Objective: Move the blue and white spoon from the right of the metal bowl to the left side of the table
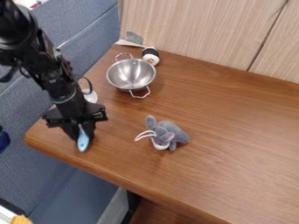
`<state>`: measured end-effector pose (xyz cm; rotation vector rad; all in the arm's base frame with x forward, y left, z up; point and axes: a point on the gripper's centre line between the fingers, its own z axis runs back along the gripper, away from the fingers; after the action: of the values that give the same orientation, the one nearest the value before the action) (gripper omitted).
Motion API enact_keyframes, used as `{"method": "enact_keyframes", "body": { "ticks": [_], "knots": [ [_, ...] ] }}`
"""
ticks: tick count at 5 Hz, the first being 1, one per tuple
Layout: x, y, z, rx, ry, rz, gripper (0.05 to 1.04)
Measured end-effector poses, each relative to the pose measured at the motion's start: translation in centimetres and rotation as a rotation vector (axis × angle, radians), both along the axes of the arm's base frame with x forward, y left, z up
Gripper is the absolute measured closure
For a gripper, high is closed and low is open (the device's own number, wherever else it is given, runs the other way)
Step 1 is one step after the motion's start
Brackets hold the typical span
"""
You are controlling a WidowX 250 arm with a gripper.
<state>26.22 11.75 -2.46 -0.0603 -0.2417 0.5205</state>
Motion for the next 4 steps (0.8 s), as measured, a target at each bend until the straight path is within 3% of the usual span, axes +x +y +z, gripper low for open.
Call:
{"method": "enact_keyframes", "body": {
  "ticks": [1, 2, 4],
  "knots": [
    [1.41, 0.43, -0.09, 0.023, 0.0, -0.03, 0.752],
    [1.57, 0.1, -0.05, 0.03, 0.036, -0.056, 0.706],
    [1.75, -0.56, -0.08, 0.025, 0.046, -0.063, 0.135]
  ]
}}
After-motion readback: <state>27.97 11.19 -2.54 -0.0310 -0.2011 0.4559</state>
